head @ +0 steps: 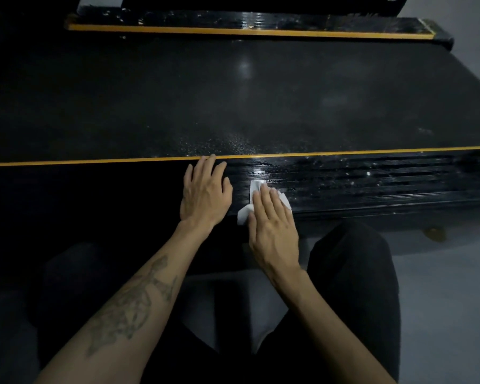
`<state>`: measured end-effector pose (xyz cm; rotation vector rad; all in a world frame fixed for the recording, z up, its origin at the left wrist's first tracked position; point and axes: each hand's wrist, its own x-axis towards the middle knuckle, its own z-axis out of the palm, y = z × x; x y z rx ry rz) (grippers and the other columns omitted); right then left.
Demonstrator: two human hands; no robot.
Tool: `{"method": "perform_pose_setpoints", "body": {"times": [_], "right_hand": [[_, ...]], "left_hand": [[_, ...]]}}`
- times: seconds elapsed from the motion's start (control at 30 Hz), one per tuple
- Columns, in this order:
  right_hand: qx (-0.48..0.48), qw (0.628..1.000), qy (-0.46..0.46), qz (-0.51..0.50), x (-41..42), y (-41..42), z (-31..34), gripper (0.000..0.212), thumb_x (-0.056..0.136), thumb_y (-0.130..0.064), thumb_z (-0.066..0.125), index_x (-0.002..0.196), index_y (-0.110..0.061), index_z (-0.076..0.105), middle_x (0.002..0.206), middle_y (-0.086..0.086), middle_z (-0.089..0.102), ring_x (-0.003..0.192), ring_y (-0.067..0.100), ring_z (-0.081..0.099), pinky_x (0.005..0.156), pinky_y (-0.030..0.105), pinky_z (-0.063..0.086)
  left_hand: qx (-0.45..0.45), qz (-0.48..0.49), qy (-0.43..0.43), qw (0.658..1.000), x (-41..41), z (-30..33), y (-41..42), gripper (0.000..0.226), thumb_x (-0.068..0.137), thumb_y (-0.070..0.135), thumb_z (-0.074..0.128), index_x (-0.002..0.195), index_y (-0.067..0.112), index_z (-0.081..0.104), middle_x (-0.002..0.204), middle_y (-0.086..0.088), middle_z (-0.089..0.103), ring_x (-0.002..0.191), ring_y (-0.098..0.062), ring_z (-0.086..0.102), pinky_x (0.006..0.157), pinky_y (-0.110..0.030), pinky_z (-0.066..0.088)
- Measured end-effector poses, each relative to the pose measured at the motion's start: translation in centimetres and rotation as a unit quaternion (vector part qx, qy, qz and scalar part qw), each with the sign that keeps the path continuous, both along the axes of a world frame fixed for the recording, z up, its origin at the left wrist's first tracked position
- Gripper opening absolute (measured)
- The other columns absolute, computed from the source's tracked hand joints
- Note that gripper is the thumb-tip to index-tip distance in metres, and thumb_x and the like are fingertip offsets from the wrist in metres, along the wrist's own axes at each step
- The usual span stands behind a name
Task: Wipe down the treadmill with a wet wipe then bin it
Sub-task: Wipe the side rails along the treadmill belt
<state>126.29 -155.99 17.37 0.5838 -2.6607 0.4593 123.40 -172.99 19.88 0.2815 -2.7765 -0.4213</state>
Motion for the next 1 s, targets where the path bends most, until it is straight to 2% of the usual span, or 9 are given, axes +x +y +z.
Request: {"method": "perform_pose_setpoints", "body": {"times": [0.1, 0.2, 0.27, 0.37, 0.5, 0.6, 0.8, 1.0], "right_hand": [[0.007, 0.999, -0.007, 0.035, 0.7, -0.1, -0.3, 0.049, 0.106, -0.022, 0.037, 0.149, -0.003, 0.050, 0.159, 0.015, 0.042, 0.151, 0.030, 0.035, 0.123, 0.039, 0.023], [0.014, 0.998, -0.014, 0.058, -1.5, 0.0, 0.2, 0.049, 0.107, -0.028, 0.035, 0.148, -0.007, 0.052, 0.159, 0.012, 0.044, 0.150, 0.027, 0.036, 0.122, 0.038, 0.027], [0.017, 0.999, -0.025, 0.039, -2.4, 0.3, 0.4, 0.052, 0.109, -0.033, 0.030, 0.150, -0.008, 0.051, 0.159, 0.010, 0.043, 0.150, 0.026, 0.036, 0.121, 0.039, 0.028], [0.001, 1.000, -0.012, -0.007, -1.7, 0.7, -0.1, 0.051, 0.109, -0.031, 0.031, 0.149, -0.006, 0.051, 0.158, 0.012, 0.043, 0.150, 0.027, 0.036, 0.120, 0.041, 0.031], [0.009, 1.000, 0.003, 0.025, -1.1, 0.1, -0.3, 0.050, 0.109, -0.028, 0.034, 0.147, -0.003, 0.052, 0.157, 0.014, 0.045, 0.149, 0.028, 0.038, 0.120, 0.040, 0.031], [0.018, 0.999, -0.022, 0.045, -2.9, -0.1, 0.4, 0.053, 0.109, -0.033, 0.029, 0.149, -0.006, 0.050, 0.158, 0.012, 0.043, 0.150, 0.027, 0.036, 0.121, 0.039, 0.028], [0.013, 1.000, -0.022, -0.018, -1.7, 0.4, -0.2, 0.052, 0.110, -0.031, 0.029, 0.152, -0.005, 0.046, 0.161, 0.013, 0.039, 0.152, 0.026, 0.032, 0.123, 0.040, 0.027], [0.027, 0.997, -0.045, 0.050, -3.4, -0.4, 0.6, 0.055, 0.109, -0.036, 0.027, 0.151, -0.007, 0.048, 0.160, 0.011, 0.040, 0.151, 0.026, 0.034, 0.122, 0.038, 0.026]], "left_hand": [[-0.008, 0.002, 0.002, 1.000, 0.0, 0.1, 0.2, 0.045, 0.103, 0.028, 0.048, 0.144, 0.010, 0.055, 0.157, -0.012, 0.045, 0.150, -0.029, 0.035, 0.124, -0.053, 0.024], [-0.007, 0.006, 0.005, 1.000, 0.0, 0.1, 0.4, 0.044, 0.103, 0.026, 0.050, 0.143, 0.009, 0.056, 0.156, -0.013, 0.047, 0.149, -0.030, 0.037, 0.124, -0.053, 0.025], [-0.006, 0.007, 0.014, 1.000, 0.1, 0.1, 0.3, 0.043, 0.102, 0.025, 0.051, 0.141, 0.008, 0.058, 0.153, -0.013, 0.050, 0.147, -0.029, 0.040, 0.123, -0.053, 0.027], [-0.005, 0.009, 0.026, 1.000, 0.1, 0.0, 0.5, 0.042, 0.101, 0.024, 0.051, 0.137, 0.007, 0.062, 0.148, -0.013, 0.055, 0.143, -0.029, 0.045, 0.121, -0.053, 0.031], [-0.012, 0.014, 0.038, 0.999, -0.1, 0.1, 0.4, 0.041, 0.099, 0.024, 0.051, 0.134, 0.007, 0.063, 0.145, -0.013, 0.057, 0.140, -0.029, 0.048, 0.120, -0.054, 0.033], [-0.017, 0.017, 0.034, 0.999, 0.0, 0.1, 0.4, 0.040, 0.099, 0.023, 0.053, 0.134, 0.007, 0.063, 0.145, -0.013, 0.057, 0.140, -0.029, 0.048, 0.120, -0.053, 0.033], [-0.020, 0.013, 0.033, 0.999, -0.2, 0.0, 0.4, 0.040, 0.099, 0.024, 0.052, 0.134, 0.008, 0.063, 0.144, -0.012, 0.057, 0.139, -0.029, 0.048, 0.119, -0.054, 0.033], [-0.023, 0.015, 0.024, 0.999, -0.1, 0.0, 0.4, 0.040, 0.099, 0.024, 0.052, 0.135, 0.008, 0.062, 0.145, -0.013, 0.056, 0.140, -0.029, 0.047, 0.120, -0.053, 0.033]]}}
